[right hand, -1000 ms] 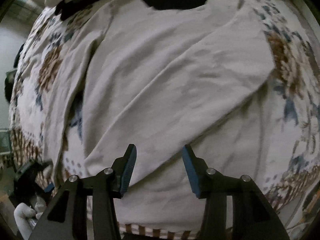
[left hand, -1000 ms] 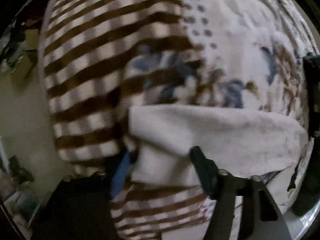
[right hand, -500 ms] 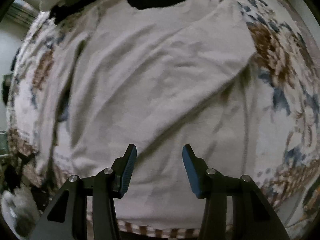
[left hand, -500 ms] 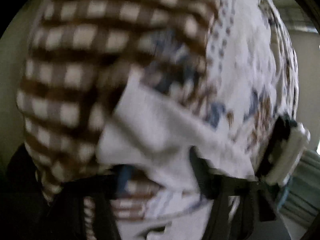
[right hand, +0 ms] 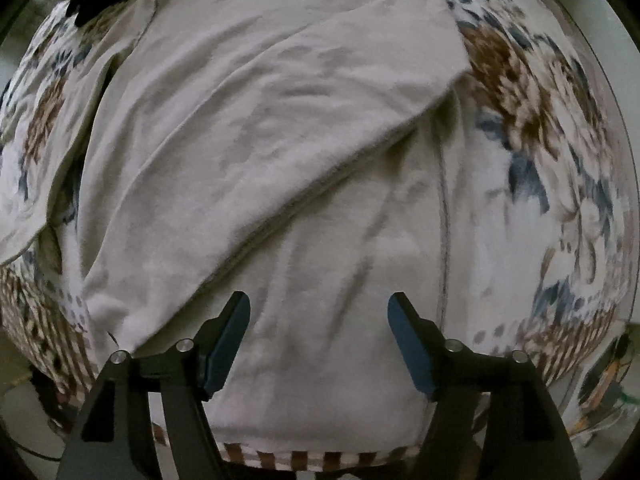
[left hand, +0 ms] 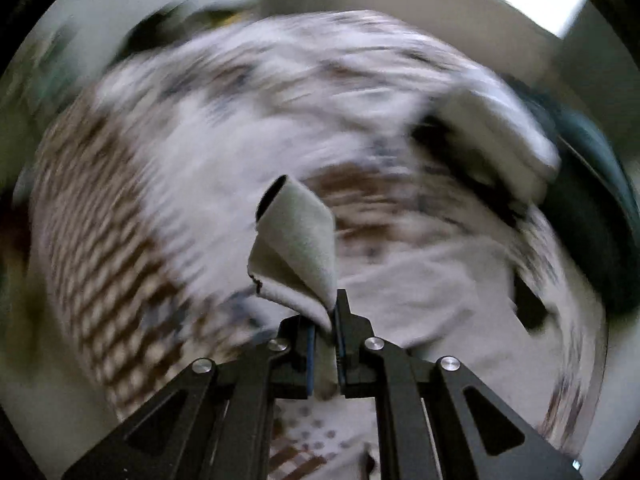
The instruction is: Fold small clothes
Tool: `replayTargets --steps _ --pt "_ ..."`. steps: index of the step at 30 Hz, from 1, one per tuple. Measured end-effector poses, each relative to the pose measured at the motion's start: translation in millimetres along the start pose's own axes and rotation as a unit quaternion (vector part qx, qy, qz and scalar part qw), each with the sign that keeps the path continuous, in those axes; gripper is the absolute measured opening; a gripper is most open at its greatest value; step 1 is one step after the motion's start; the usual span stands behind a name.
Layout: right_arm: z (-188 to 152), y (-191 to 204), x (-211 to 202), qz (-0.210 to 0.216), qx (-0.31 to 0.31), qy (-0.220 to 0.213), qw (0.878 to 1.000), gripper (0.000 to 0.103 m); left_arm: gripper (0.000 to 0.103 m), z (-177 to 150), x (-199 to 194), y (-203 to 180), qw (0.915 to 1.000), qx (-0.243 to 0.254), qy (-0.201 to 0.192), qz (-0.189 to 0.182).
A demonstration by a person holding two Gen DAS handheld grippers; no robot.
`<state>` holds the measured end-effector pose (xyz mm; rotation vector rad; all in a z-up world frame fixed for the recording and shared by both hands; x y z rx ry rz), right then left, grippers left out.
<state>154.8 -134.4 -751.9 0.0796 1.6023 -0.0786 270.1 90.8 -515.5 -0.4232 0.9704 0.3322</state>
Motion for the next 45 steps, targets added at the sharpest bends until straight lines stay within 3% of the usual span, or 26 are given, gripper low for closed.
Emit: replayTargets --steps 1,3,6,9,11,14,15,18,20,22,23,24,25,27,28,32,35,37,38,39,40,44,45 --pt "-2.8 -7.5 -0.6 0.006 0.012 0.003 1.000 0.073 0.006 1.4 -4.0 -21.4 0.9991 0.039 -0.004 -0.014" --pt "-7.3 -22.8 -2.1 0.012 0.029 0.007 0.999 0.073 0.006 -9.9 -13.6 -79.0 0.9897 0.130 -0.006 -0.060" --pt "-17.7 -55.0 -3.3 0.014 0.064 0.015 0.998 0.073 0.006 -62.9 -25.0 -161.1 0.9567 0.256 0.020 -0.136" --pt "-32.3 -91.5 -1.6 0.006 0.097 0.027 0.995 0.073 0.006 -142.5 -27.4 -213.4 0.9115 0.354 0.076 -0.195" --pt "-44.2 -116.4 2.3 0.000 0.118 0.038 0.992 0.073 0.006 -184.6 -24.0 -223.5 0.8891 0.392 0.109 -0.209" --pt "-62.4 -151.7 8.7 -0.005 0.142 0.053 0.988 0.073 0.006 -230.8 -13.6 -225.3 0.8645 0.429 0.147 -0.216" --pt "-62.2 -160.0 9.0 -0.006 0.147 0.057 0.988 0.073 0.006 -242.8 -9.3 -222.6 0.8574 0.439 0.159 -0.216" --pt "-63.9 -178.8 7.6 -0.007 0.151 0.065 0.986 0.073 0.010 -265.7 3.6 -217.0 0.8475 0.457 0.184 -0.197" --pt "-67.0 -184.2 4.4 0.007 0.153 0.065 0.986 0.073 0.010 -275.1 9.4 -208.2 0.8452 0.457 0.204 -0.187" --pt "-61.6 -185.2 -3.8 0.021 0.158 0.059 0.985 0.073 0.022 -274.3 7.6 -201.8 0.8465 0.447 0.211 -0.197" --pt "-63.1 -186.2 -9.7 0.029 0.160 0.052 0.985 0.073 0.052 -269.7 6.4 -197.2 0.8503 0.439 0.212 -0.199" --pt "-59.1 -187.2 -18.8 0.044 0.165 0.040 0.985 0.073 0.089 -268.2 4.5 -192.4 0.8525 0.431 0.216 -0.202" --pt "-56.0 -191.3 -25.7 0.052 0.169 0.032 0.984 0.073 0.098 -262.3 2.2 -187.0 0.8579 0.419 0.217 -0.203" --pt "-60.4 -191.3 -39.1 0.068 0.182 0.013 0.981 0.073 0.100 -250.5 -4.7 -171.7 0.8696 0.394 0.217 -0.203" --pt "-55.9 -189.0 -46.3 0.086 0.190 0.004 0.978 0.073 0.100 -240.9 -3.1 -160.0 0.8803 0.378 0.215 -0.190" --pt "-38.2 -165.7 -51.6 0.151 0.180 -0.003 0.972 0.073 0.100 -212.4 17.8 -104.5 0.9199 0.305 0.217 -0.118" --pt "-39.2 -138.3 -40.2 0.191 0.154 0.018 0.969 0.072 0.100 -202.0 40.0 -61.6 0.9378 0.258 0.225 -0.057" --pt "-45.2 -120.8 -24.1 0.189 0.123 0.040 0.974 0.063 0.100 -198.5 49.4 -41.6 0.9441 0.237 0.227 -0.032" --pt "-49.2 -115.2 -14.4 0.173 0.102 0.053 0.978 0.049 0.100 -199.3 53.8 -33.9 0.9450 0.230 0.232 -0.024" --pt "-55.9 -115.1 -3.2 0.143 0.078 0.065 0.985 0.028 0.100 -200.8 57.0 -28.3 0.9452 0.223 0.238 -0.019" --pt "-63.5 -120.0 6.0 0.106 0.059 0.076 0.990 0.025 0.100 -203.0 59.8 -22.0 0.9456 0.213 0.246 -0.018" --pt "-69.3 -146.1 -13.7 0.119 0.089 0.070 0.986 0.026 0.100 -213.8 61.9 -5.4 0.9423 0.199 0.268 -0.020" --pt "-71.0 -157.7 -20.8 0.119 0.100 0.065 0.986 0.032 0.100 -218.2 62.4 -2.9 0.9413 0.196 0.274 -0.021"
Point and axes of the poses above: each gripper's, at about its wrist camera, not at the fingertips, and x roughly the way its jaws point, y to its left, z to its top, the point moved 9 cm from there along x, roughly the way its jaws point, and after that the axes turned 2 degrees about -z, right-handed, at the moved point
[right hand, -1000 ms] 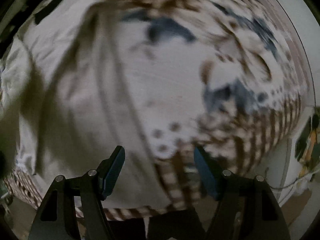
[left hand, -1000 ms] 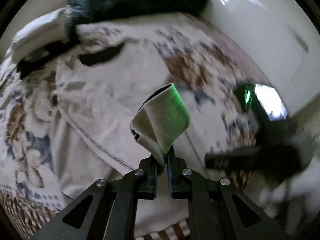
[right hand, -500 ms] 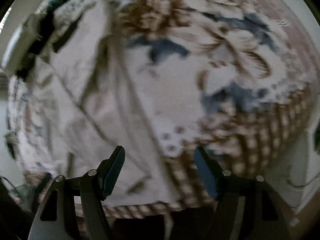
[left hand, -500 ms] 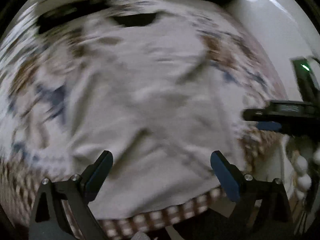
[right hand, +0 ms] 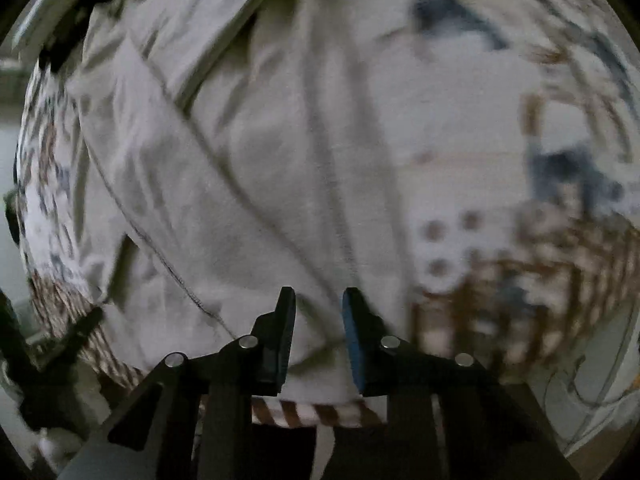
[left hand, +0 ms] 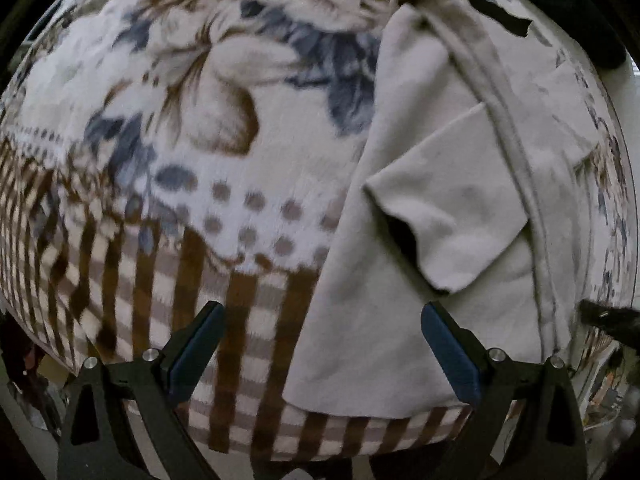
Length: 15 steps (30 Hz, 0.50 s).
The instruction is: Fold small clothes
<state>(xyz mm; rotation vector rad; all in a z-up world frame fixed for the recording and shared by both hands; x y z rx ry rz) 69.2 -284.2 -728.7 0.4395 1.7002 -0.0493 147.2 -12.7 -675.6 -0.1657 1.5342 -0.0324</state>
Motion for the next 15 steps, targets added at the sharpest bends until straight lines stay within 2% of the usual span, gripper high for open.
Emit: replayTargets --steps 1,2,3,5,7,8,9,10,11,13,14,15 --pt "-0.3 -13.1 -9.6 -0.002 0.013 -0.006 1.000 0.039 0.100 -5.4 3.5 1.0 0.9999 -0.005 0.008 -0.009" --pt "-2.9 -25.6 -16.0 -0.004 0.024 -0.008 1.000 0.052 0.100 -9.7 6.9 0.7 0.9997 -0.009 0.015 -0.017" --pt "-5.8 -36.5 -18.8 -0.001 0.034 -0.005 0.999 0.056 0.100 -14.8 10.4 0.1 0.9993 -0.013 0.024 -0.025" --pt "-14.0 -54.7 -12.7 0.013 0.047 0.020 0.999 0.056 0.099 -23.8 15.5 -5.8 0.9982 -0.016 0.035 -0.045" --pt "-26.8 -73.3 -3.1 0.028 0.059 0.050 0.997 0.056 0.092 -33.2 14.5 -9.7 0.9970 -0.013 0.038 -0.066" --pt "-27.2 -70.5 3.4 0.036 0.065 0.060 0.995 0.056 0.070 -37.5 13.3 -14.0 0.9967 -0.008 0.038 -0.071" --pt "-27.7 -70.4 6.8 0.047 0.074 0.071 0.994 0.056 0.033 -43.0 13.6 -19.2 0.9966 0.000 0.039 -0.072" --pt "-32.2 -72.3 10.2 0.056 0.079 0.078 0.992 0.056 0.017 -48.7 14.3 -22.2 0.9965 0.005 0.043 -0.072" --pt "-36.0 -72.2 12.8 0.064 0.080 0.081 0.991 0.056 0.006 -55.2 14.9 -25.9 0.9958 0.007 0.048 -0.077" --pt "-38.5 -69.1 16.7 0.068 0.078 0.080 0.991 0.037 0.005 -60.1 8.4 -30.7 0.9957 0.001 0.038 -0.085" --pt "-37.9 -67.6 18.0 0.070 0.080 0.081 0.991 0.012 0.004 -63.8 6.1 -32.4 0.9955 -0.004 0.037 -0.087" --pt "-39.1 -65.3 16.6 0.080 0.084 0.085 0.990 0.008 0.004 -66.8 1.3 -33.6 0.9948 -0.017 0.038 -0.093"
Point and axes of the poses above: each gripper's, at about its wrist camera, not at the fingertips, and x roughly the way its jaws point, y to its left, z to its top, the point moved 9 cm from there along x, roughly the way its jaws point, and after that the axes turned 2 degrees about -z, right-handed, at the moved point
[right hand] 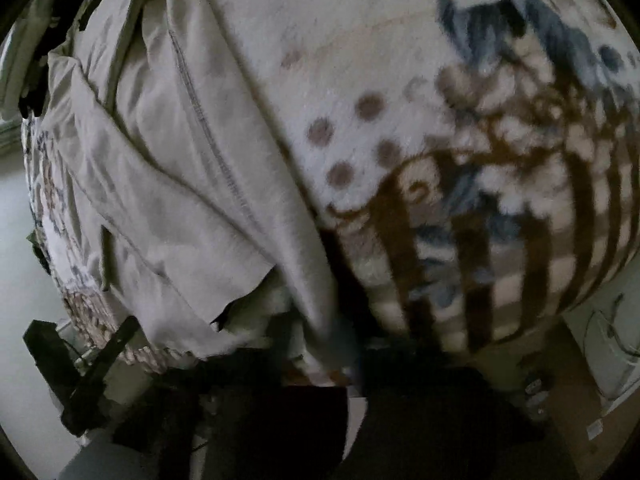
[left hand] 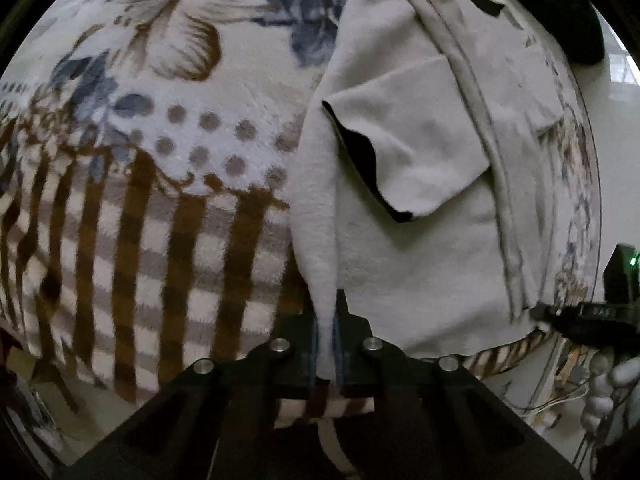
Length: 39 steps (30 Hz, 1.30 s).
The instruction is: Fold small clothes
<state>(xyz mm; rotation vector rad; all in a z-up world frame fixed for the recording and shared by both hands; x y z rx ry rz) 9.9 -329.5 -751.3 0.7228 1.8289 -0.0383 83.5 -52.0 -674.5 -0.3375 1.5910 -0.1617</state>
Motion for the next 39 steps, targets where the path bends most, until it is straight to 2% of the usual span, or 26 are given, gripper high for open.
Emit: replayTargets --steps 3,5,9,12,15,17,19,20,21,22,23,24,26,28,32,33,34,35,36,39 --pt "-3.6 2.3 -16.1 0.018 -0.002 -0.003 1.000 0.007 0.004 1.3 -15.8 -2.7 0.9984 -0.047 -0.002 -0.031" --pt "-1.9 6.8 -32.9 0.031 -0.005 -0.006 1.000 0.007 0.004 8.5 -30.6 -0.6 0.9944 -0.086 -0.005 -0.061" --pt "12.9 9.0 -78.6 0.075 -0.001 -0.015 0.997 0.007 0.004 41.0 -57.0 -4.2 0.9787 -0.161 -0.011 -0.127" --pt "41.6 23.1 -114.2 0.113 0.009 -0.035 0.993 0.007 0.004 88.2 -63.7 -5.1 0.9677 -0.189 -0.023 -0.166" --pt "89.0 36.3 -145.5 0.150 0.022 -0.065 0.986 0.007 0.005 167.0 -59.8 -17.8 0.9572 -0.204 -0.052 -0.199" --pt "125.8 46.3 -157.9 0.160 0.026 -0.097 0.982 0.007 0.008 205.1 -51.8 -19.7 0.9536 -0.205 -0.064 -0.211" --pt "163.8 54.9 -165.3 0.180 0.034 -0.130 0.974 0.009 0.011 235.9 -46.2 -13.4 0.9460 -0.217 -0.065 -0.232" --pt "177.1 55.5 -166.2 0.184 0.036 -0.137 0.973 0.016 0.015 240.8 -45.1 -11.1 0.9421 -0.227 -0.069 -0.237" --pt "185.6 56.1 -168.7 0.189 0.040 -0.143 0.971 0.028 0.021 242.9 -47.2 -9.7 0.9378 -0.232 -0.082 -0.245" --pt "191.4 56.1 -175.5 0.199 0.040 -0.156 0.967 0.035 0.026 247.7 -51.9 -5.0 0.9367 -0.230 -0.098 -0.245" --pt "194.7 55.3 -183.7 0.200 0.034 -0.173 0.964 0.047 0.042 246.4 -53.7 -0.9 0.9399 -0.223 -0.108 -0.235" --pt "195.2 56.5 -189.1 0.189 0.026 -0.190 0.963 0.053 0.054 247.6 -55.2 4.4 0.9437 -0.215 -0.114 -0.224" --pt "189.6 53.4 -192.3 0.147 0.003 -0.206 0.968 0.053 0.055 244.2 -49.2 7.6 0.9602 -0.180 -0.119 -0.177" --pt "183.9 50.8 -183.4 0.113 -0.021 -0.204 0.972 0.053 0.055 243.9 -40.8 7.1 0.9741 -0.139 -0.109 -0.141" --pt "184.8 60.7 -145.1 0.056 -0.051 -0.188 0.979 0.053 0.055 256.5 -18.2 -8.8 0.9890 -0.066 -0.097 -0.090" --pt "188.2 61.7 -140.4 0.052 -0.054 -0.186 0.980 0.053 0.051 261.4 -11.3 -12.0 0.9910 -0.053 -0.097 -0.076" --pt "192.2 63.4 -136.9 0.048 -0.054 -0.183 0.980 0.050 0.040 263.1 -9.0 -12.7 0.9911 -0.047 -0.103 -0.071" --pt "195.5 65.8 -137.2 0.042 -0.055 -0.187 0.980 0.026 0.001 265.2 -6.2 -13.6 0.9906 -0.043 -0.109 -0.071" --pt "198.1 70.2 -137.6 0.036 -0.060 -0.191 0.979 0.005 0.002 265.4 -4.9 -12.9 0.9907 -0.044 -0.108 -0.070" --pt "201.8 81.3 -145.6 0.018 -0.072 -0.217 0.973 0.004 0.002 266.6 -15.6 -10.4 0.9894 -0.026 -0.132 -0.055"
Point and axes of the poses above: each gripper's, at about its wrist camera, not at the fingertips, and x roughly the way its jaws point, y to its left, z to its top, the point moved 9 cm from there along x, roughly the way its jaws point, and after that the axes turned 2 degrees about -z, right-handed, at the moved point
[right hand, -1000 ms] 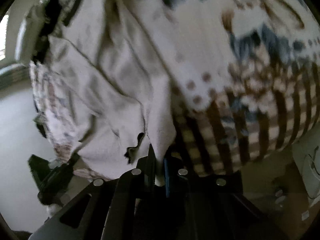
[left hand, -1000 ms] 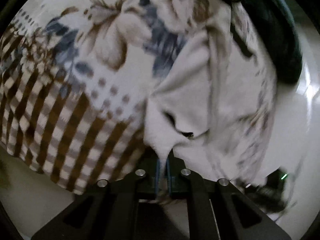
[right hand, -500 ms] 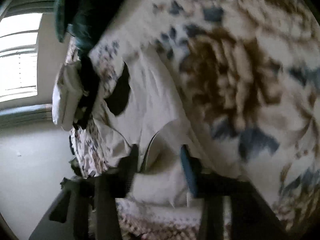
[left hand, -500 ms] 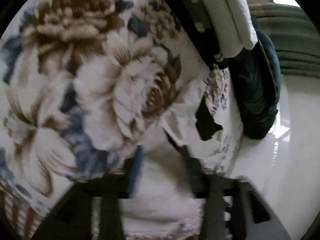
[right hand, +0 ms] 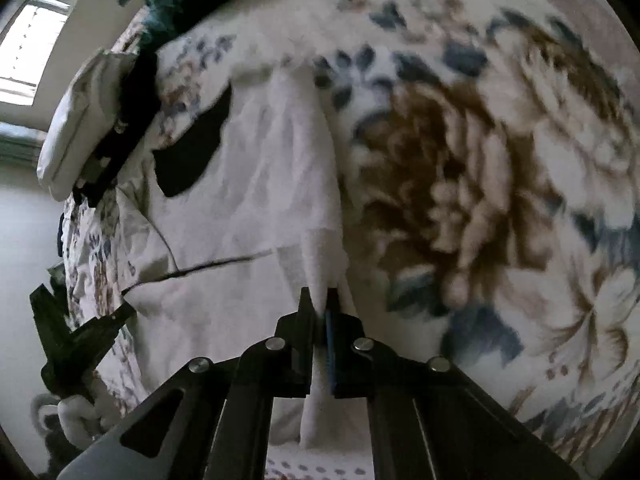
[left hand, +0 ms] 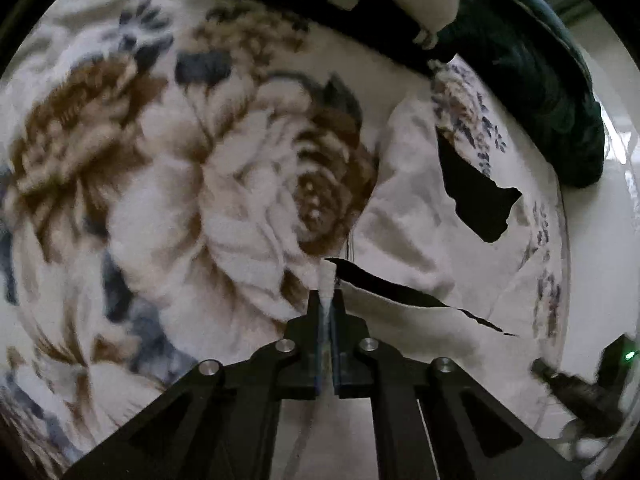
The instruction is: Fold small clothes
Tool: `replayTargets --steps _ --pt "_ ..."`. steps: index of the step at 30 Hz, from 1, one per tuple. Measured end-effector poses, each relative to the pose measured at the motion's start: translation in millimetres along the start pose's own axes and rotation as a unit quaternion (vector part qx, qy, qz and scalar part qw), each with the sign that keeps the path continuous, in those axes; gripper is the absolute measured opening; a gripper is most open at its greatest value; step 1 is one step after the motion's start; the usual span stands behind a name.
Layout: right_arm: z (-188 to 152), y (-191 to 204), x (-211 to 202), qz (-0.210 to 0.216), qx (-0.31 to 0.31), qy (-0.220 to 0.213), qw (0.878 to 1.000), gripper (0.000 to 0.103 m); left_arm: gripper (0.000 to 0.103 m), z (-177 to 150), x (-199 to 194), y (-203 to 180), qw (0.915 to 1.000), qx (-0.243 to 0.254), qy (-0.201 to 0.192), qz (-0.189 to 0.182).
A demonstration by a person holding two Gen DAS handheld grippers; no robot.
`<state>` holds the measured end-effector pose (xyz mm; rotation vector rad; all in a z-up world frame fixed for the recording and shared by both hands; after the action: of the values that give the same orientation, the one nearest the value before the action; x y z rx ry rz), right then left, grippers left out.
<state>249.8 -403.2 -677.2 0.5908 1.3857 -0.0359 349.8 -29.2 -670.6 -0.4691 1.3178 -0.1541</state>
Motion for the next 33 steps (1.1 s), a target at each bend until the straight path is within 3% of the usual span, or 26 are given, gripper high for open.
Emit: replayTargets --steps 4,8,11,13,15,16,21,23,27,28,29,30,32,33 --pt "11.0 -10.7 -2.8 -0.030 0.004 -0.011 0.999 0.003 0.002 6.0 12.0 11.0 0.9997 -0.013 0.020 0.009" --pt "13.9 -23.8 18.6 -0.045 0.022 0.015 0.999 0.003 0.004 9.4 20.8 14.8 0.9987 -0.004 0.049 0.017" --pt "15.8 -22.1 23.7 -0.042 0.020 0.045 0.998 0.005 0.006 16.7 6.7 5.7 0.9978 -0.005 0.066 0.001" --pt "23.6 -19.5 12.2 -0.045 0.017 0.051 0.998 0.015 0.023 34.0 -10.2 -6.6 0.9987 0.002 0.049 -0.011" --pt "41.8 -13.2 -8.1 -0.042 0.010 0.021 0.999 0.051 0.077 61.2 -16.7 -29.9 0.9983 0.031 0.030 -0.039" --pt "55.1 -8.5 -16.4 -0.040 0.004 0.003 0.999 0.053 0.078 71.4 -14.0 -37.9 0.9979 0.041 0.024 -0.044" --pt "133.7 10.8 2.2 -0.042 -0.012 -0.026 0.999 0.053 0.078 121.6 42.2 -76.3 0.9922 0.116 0.042 -0.011" --pt "167.9 24.3 28.5 -0.051 -0.032 -0.021 0.998 0.053 0.078 130.6 64.6 -84.0 0.9869 0.150 0.059 0.012" --pt "202.3 43.3 72.0 -0.083 -0.069 0.009 0.994 0.053 0.073 137.7 96.8 -89.3 0.9770 0.192 0.083 0.042" --pt "206.0 48.1 81.0 -0.086 -0.076 0.018 0.993 0.053 0.065 138.0 98.8 -91.3 0.9745 0.204 0.080 0.047" --pt "206.0 52.1 88.2 -0.089 -0.086 0.031 0.992 0.051 0.032 138.3 99.8 -91.6 0.9716 0.216 0.077 0.058" --pt "206.2 55.8 92.2 -0.096 -0.095 0.032 0.990 0.038 0.009 137.5 100.0 -91.7 0.9693 0.224 0.078 0.063" --pt "207.0 62.1 91.0 -0.112 -0.115 0.019 0.987 0.012 0.006 136.5 92.4 -96.2 0.9702 0.229 0.064 0.045" --pt "206.4 65.5 87.9 -0.112 -0.120 0.013 0.986 0.011 0.006 135.2 86.2 -98.2 0.9692 0.236 0.054 0.042"
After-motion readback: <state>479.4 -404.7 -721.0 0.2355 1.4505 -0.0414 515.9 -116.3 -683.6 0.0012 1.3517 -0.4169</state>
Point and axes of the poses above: each gripper's, at about its wrist camera, not at the fingertips, and x roughly the way its jaws point, y to its left, z to its top, the point moved 9 cm from there along x, roughly the way its jaws point, and after that the axes turned 2 degrees about -z, right-handed, at the moved point
